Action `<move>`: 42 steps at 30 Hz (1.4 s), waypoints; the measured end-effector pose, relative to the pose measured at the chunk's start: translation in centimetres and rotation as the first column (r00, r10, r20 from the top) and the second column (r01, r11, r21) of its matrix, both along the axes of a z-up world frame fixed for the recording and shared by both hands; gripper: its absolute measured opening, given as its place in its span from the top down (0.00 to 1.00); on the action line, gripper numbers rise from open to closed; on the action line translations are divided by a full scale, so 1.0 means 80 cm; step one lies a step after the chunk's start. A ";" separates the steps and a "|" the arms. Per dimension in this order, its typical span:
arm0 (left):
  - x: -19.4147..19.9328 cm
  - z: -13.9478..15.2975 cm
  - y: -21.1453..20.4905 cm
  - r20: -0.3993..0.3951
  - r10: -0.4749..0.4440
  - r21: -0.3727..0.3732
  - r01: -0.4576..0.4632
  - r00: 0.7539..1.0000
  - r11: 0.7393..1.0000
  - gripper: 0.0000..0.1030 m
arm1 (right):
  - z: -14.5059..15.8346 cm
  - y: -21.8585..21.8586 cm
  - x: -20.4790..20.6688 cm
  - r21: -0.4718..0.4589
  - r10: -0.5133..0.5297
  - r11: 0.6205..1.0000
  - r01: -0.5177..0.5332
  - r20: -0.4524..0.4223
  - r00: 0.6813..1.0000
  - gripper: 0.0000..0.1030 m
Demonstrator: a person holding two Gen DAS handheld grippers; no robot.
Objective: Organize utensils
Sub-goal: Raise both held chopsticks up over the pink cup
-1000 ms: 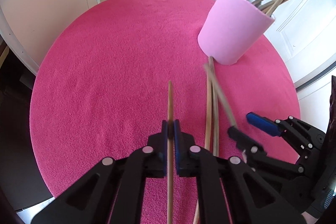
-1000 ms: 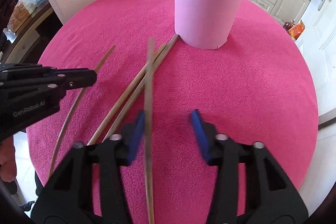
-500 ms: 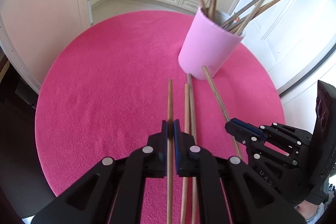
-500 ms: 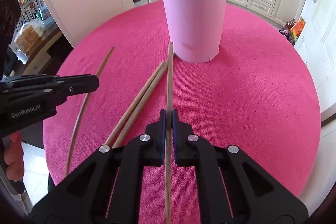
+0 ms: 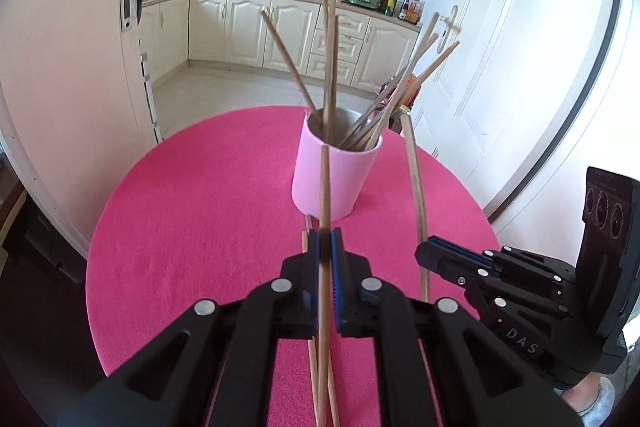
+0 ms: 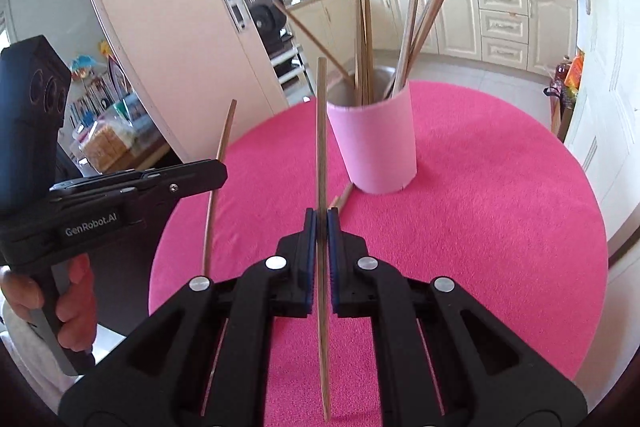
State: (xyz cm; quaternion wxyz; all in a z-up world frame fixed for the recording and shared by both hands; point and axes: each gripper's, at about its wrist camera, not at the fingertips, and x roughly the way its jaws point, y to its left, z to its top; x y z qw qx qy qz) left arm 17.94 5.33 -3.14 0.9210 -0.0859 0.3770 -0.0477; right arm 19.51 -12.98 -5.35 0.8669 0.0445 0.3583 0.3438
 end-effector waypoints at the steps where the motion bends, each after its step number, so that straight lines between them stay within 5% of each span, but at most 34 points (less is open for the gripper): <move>1: 0.000 0.005 -0.003 0.014 -0.002 0.004 0.002 1.000 1.000 0.94 | 0.003 -0.002 -0.001 0.014 -0.001 1.000 0.000 0.005 1.000 0.94; 8: -0.005 0.036 -0.024 0.157 -0.003 0.077 -0.009 0.988 0.997 0.94 | 0.022 -0.017 -0.004 0.093 -0.018 0.996 0.012 0.059 0.998 0.94; 21: 0.003 0.089 -0.053 0.386 -0.039 0.165 -0.028 0.922 0.986 0.94 | 0.074 -0.039 -0.018 0.307 -0.168 0.948 0.085 0.257 0.952 0.94; 31: 0.016 0.128 -0.052 0.598 -0.052 0.126 -0.029 0.800 0.992 0.94 | 0.093 -0.036 0.004 0.404 -0.333 0.901 0.158 0.410 0.850 0.94; 42: 0.070 0.134 -0.032 0.660 0.024 0.031 -0.059 0.751 0.998 0.94 | 0.090 -0.020 0.050 0.413 -0.371 0.894 0.172 0.469 0.802 0.94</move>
